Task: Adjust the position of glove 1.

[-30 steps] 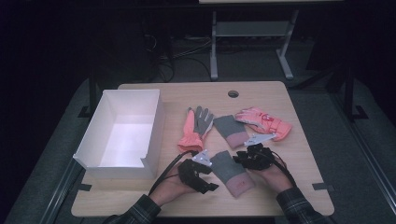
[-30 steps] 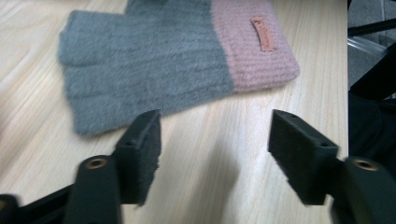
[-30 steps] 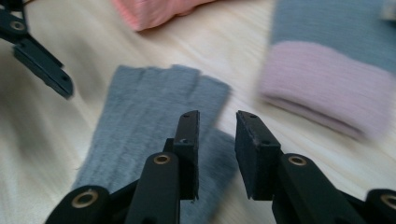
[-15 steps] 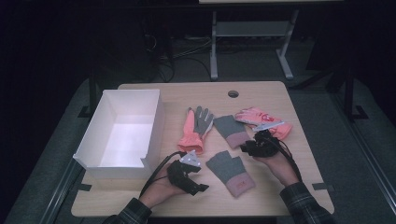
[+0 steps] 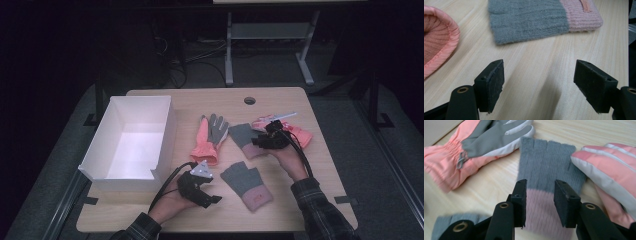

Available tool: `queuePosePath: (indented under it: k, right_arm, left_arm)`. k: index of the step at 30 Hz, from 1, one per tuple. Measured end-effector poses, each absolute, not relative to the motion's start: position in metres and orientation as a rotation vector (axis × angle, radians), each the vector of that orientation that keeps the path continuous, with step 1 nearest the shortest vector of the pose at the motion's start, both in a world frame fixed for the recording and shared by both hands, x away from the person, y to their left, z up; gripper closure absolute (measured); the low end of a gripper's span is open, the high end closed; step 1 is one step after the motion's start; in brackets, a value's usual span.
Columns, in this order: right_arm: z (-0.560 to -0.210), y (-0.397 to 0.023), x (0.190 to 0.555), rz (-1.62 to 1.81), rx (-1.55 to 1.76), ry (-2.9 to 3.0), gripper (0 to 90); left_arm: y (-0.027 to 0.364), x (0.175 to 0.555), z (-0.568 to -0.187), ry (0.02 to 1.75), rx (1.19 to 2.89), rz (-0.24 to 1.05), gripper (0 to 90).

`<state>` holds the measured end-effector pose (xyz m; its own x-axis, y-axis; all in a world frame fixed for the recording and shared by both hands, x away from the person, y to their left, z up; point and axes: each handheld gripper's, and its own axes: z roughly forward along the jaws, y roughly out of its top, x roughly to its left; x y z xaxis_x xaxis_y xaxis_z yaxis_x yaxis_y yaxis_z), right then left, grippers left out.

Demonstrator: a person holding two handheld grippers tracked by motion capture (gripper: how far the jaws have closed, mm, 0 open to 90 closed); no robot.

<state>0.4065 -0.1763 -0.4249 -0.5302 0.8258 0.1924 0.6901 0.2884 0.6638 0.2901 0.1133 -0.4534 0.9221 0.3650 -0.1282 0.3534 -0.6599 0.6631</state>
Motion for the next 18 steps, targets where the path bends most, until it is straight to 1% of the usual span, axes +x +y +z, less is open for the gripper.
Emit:
queuePosePath:
  k: [9,14,18]
  right_arm:
    - [-0.441,-0.163,0.428,1.036,1.477,2.345,63.4]
    - [-0.454,-0.161,0.435,1.005,1.501,2.342,66.6]
    - [-0.461,-0.158,0.434,0.975,1.483,2.339,71.3]
  left_arm:
    - [0.114,0.292,-0.453,0.515,2.337,0.026,24.7]
    - [0.114,0.292,-0.454,0.519,2.335,0.025,24.7]
    - [0.115,0.292,-0.454,0.522,2.338,0.025,24.8]
